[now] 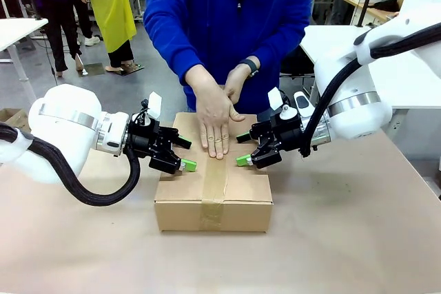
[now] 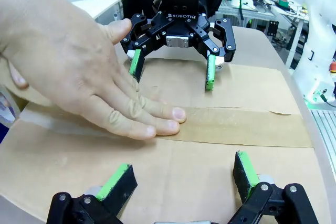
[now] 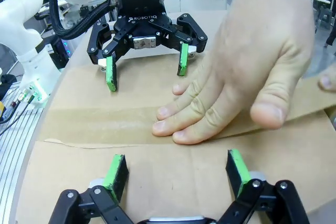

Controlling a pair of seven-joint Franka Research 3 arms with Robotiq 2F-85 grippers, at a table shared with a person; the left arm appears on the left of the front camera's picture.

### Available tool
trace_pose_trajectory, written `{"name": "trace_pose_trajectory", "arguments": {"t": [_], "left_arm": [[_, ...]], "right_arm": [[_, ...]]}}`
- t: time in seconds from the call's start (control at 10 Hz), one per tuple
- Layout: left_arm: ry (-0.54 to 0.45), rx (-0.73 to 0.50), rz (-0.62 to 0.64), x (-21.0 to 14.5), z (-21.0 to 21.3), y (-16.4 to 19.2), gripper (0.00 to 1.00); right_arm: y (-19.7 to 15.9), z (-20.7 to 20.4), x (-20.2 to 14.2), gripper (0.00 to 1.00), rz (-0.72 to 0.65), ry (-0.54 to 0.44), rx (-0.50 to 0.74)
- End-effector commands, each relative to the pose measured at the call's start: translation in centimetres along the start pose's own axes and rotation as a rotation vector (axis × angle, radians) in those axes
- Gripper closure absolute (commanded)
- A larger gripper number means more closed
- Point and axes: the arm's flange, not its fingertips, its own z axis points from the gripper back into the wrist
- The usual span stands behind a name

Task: Pack the gift set into the box.
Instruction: Press and hold the closed box until the human finishes sealing it.

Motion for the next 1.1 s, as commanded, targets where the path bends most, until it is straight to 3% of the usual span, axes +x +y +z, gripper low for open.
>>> {"name": "trace_pose_trajectory", "arguments": {"t": [0.0,1.0], "left_arm": [[0.005,0.001,0.003,-0.19,-0.06,-0.08,0.0],[0.005,0.001,0.003,-0.19,-0.06,-0.08,0.0]], "right_arm": [[0.0,-0.11,-0.1,0.0,0.011,0.004,-0.003],[0.0,-0.11,-0.1,0.0,0.011,0.004,-0.003]]}}
